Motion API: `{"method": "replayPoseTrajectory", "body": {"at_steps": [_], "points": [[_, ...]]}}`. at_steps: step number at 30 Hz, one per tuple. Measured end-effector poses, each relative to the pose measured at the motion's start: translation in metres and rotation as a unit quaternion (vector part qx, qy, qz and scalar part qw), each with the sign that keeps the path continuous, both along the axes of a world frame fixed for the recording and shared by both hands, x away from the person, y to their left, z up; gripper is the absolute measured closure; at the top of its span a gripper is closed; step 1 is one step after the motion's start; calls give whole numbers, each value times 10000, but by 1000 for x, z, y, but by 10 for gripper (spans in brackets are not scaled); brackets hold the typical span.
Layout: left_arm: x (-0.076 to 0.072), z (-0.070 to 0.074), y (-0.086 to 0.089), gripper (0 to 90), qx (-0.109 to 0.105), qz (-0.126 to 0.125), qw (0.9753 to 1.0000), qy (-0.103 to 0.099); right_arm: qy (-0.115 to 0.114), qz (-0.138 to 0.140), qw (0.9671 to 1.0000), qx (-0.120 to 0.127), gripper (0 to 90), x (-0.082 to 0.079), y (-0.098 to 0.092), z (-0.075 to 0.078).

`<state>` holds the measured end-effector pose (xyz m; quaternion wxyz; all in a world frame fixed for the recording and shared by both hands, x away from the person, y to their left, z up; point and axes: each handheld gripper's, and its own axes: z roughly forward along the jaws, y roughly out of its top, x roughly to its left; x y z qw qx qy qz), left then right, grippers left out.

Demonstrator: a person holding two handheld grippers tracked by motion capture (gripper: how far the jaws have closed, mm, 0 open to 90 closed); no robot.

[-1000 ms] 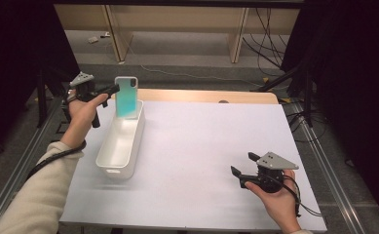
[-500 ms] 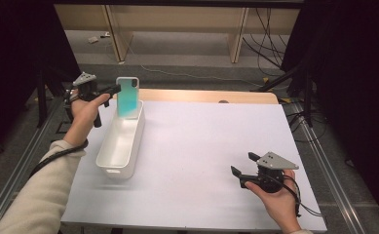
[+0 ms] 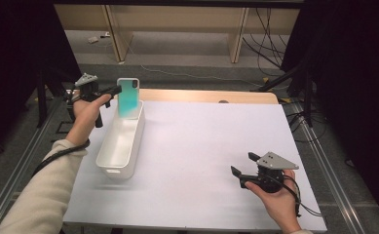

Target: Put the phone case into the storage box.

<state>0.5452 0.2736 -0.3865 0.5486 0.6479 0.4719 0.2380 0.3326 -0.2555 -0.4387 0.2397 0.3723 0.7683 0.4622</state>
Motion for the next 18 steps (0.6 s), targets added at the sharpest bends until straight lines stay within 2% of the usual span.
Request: {"method": "replayPoseTrajectory", "body": {"at_steps": [18], "points": [[4,-7,1,823,68,40,9999,82,2,9,10000,-1,214,0,0,0]]}}
